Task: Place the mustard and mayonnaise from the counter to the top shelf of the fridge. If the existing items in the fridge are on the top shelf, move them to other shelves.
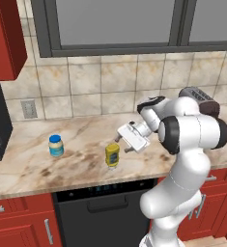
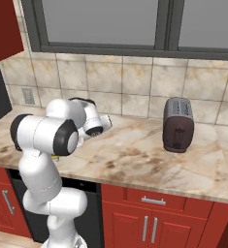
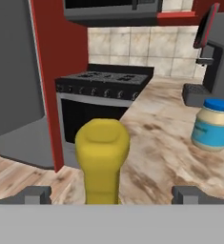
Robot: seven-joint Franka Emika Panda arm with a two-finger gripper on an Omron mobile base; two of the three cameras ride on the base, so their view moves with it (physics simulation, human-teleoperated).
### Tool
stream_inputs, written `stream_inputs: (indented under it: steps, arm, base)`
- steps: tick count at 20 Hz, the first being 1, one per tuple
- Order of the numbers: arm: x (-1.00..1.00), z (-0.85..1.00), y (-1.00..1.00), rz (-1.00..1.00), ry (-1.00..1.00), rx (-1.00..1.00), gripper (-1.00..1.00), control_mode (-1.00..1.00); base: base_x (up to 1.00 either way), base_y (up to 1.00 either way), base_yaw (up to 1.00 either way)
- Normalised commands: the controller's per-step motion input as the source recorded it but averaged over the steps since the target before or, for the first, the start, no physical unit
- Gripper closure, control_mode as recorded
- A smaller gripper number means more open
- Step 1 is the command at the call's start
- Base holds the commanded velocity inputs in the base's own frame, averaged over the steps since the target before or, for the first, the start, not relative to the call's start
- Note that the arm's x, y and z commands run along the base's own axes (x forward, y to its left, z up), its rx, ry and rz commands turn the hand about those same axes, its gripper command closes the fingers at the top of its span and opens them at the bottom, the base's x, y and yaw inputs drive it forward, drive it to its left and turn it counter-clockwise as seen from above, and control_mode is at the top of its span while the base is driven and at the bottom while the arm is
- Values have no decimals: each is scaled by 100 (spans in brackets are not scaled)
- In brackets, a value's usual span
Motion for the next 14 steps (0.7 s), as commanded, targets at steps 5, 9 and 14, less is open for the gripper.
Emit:
stream_inputs:
  steps: [5,9,14]
  arm:
    - [0,-10,6,2,0,0,-100,-100]
    - [0,-8,5,3,0,0,-100,-100]
    - [0,-4,11,3,0,0,-100,-100]
  base:
    - [0,0,0]
    - [0,0,0]
    - [0,0,0]
